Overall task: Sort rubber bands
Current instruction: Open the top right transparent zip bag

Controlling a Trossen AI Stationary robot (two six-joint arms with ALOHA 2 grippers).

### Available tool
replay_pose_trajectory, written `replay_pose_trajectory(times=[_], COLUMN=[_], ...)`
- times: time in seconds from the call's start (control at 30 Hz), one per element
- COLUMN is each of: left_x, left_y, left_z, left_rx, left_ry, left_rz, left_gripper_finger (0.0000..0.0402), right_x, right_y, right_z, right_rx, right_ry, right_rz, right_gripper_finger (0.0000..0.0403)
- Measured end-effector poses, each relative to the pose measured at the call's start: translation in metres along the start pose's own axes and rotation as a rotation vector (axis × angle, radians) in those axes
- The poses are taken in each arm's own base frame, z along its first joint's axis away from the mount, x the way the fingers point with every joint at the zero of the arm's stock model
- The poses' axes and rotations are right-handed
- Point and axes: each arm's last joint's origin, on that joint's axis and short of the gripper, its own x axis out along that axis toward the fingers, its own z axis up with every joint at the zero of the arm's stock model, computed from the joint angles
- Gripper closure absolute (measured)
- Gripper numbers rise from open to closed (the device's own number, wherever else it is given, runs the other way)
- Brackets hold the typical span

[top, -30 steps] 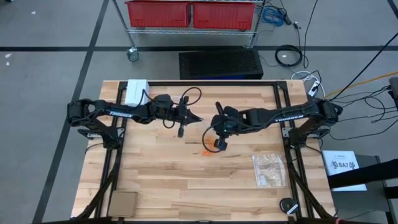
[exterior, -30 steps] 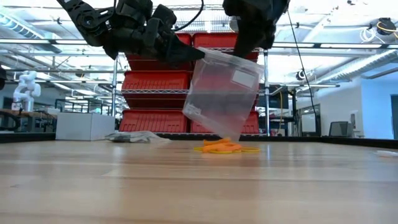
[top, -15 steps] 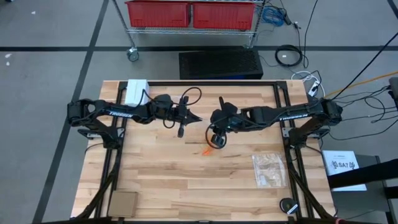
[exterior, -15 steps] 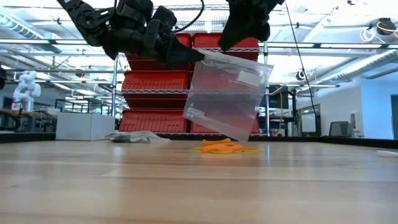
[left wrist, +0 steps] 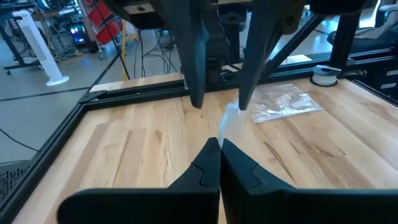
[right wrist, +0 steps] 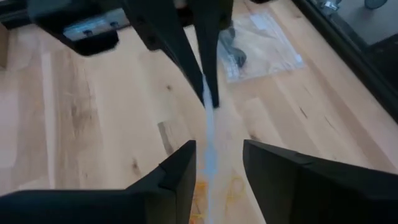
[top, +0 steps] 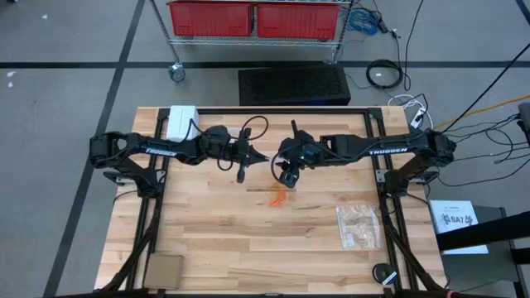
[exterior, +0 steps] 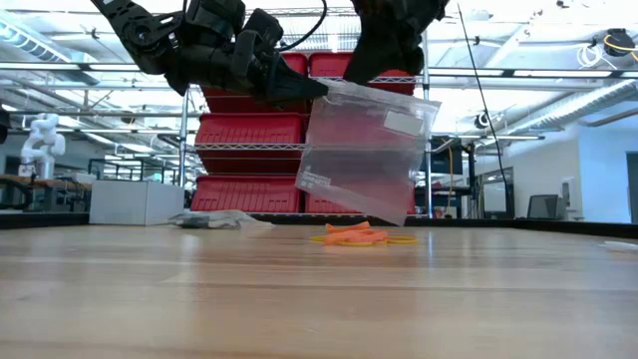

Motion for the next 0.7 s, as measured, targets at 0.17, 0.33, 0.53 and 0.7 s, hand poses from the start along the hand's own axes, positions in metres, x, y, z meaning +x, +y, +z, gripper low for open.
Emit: replay_pose_trajectory(times=[0.17, 0.33, 0.53, 0.7], left_x=[0.000, 0.000, 0.000, 0.000], left_y=[0.000, 0.000, 0.000, 0.000], left_z=[0.000, 0.000, 0.000, 0.000], left_rx=[0.001, 0.002, 0.002, 0.001], left_ry=[0.000, 0.000, 0.000, 0.001], left_rz=[0.000, 0.000, 0.000, -0.001], left_gripper_finger=[0.0402, 0.0402, 0.0402, 0.0402], right_x=[0.001, 0.009, 0.015, 0.014], right_y=[0.001, 0.002, 0.002, 0.004], right_z=[0.000, -0.002, -0.004, -0.006], right_rx=[-0.006, -0.015, -0.026, -0.039], right_ry=[-0.003, 0.022, 0.036, 0.050], right_rz=[0.008, 0.003, -0.007, -0.008], right_gripper_finger=[0.0289, 0.0290, 0.0304, 0.0370])
